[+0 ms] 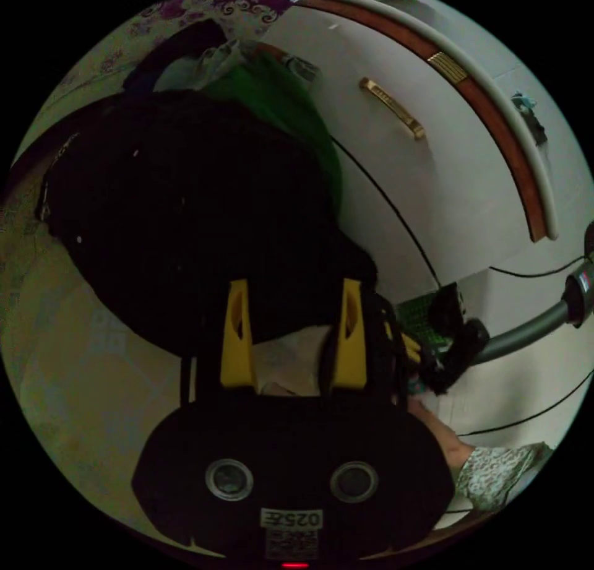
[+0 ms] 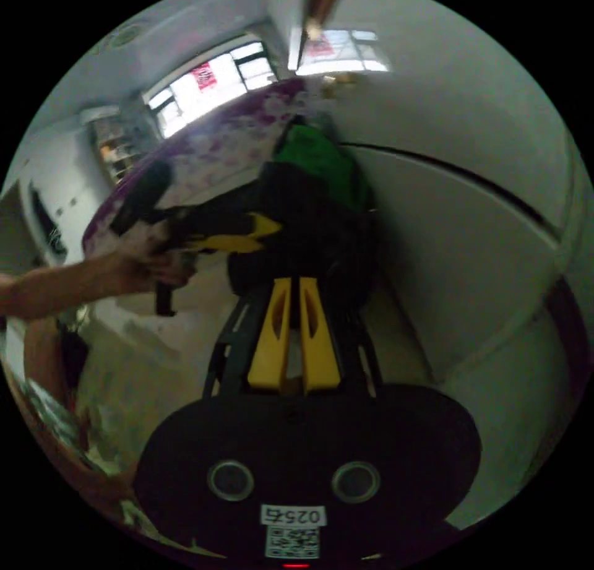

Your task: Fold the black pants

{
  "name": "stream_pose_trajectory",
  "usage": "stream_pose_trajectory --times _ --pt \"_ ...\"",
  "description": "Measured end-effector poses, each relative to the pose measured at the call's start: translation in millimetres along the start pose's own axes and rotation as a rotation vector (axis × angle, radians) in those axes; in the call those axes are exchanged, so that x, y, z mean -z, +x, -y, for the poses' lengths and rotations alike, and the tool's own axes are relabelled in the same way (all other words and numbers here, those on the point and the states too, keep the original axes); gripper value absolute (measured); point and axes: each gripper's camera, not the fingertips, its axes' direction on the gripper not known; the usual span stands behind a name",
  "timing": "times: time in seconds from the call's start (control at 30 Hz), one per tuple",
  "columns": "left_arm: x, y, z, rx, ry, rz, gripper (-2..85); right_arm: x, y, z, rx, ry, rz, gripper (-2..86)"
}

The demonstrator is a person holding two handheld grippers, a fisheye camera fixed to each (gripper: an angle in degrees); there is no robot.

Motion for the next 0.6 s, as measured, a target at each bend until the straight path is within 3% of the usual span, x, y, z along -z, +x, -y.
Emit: stream_pose_trajectory --times 0.13,0.23,0.37,0.47,0.6 --pt "-11 -63 -32 0.133 -0.016 -0.059 16.0 32 -87 10 0.438 -0.077 0.124 -0.6" --pt "-22 -106 -51 0.153 -0.174 -0.079 10.3 38 -132 27 0.706 -0.220 0.150 -0.7" --pt "-12 -163 -81 0.140 -0.245 -0.080 1.1 41 -174 45 0.925 -0.374 0.244 -0.6" --pt "9 -204 -104 0.183 -0.241 -0.145 0.0 45 -206 54 1.085 -0.389 0.277 -0.6" --pt "47 -229 -127 0.132 -0.232 -0.086 -0.4 41 -232 77 1.056 -0.403 0.408 -0.5"
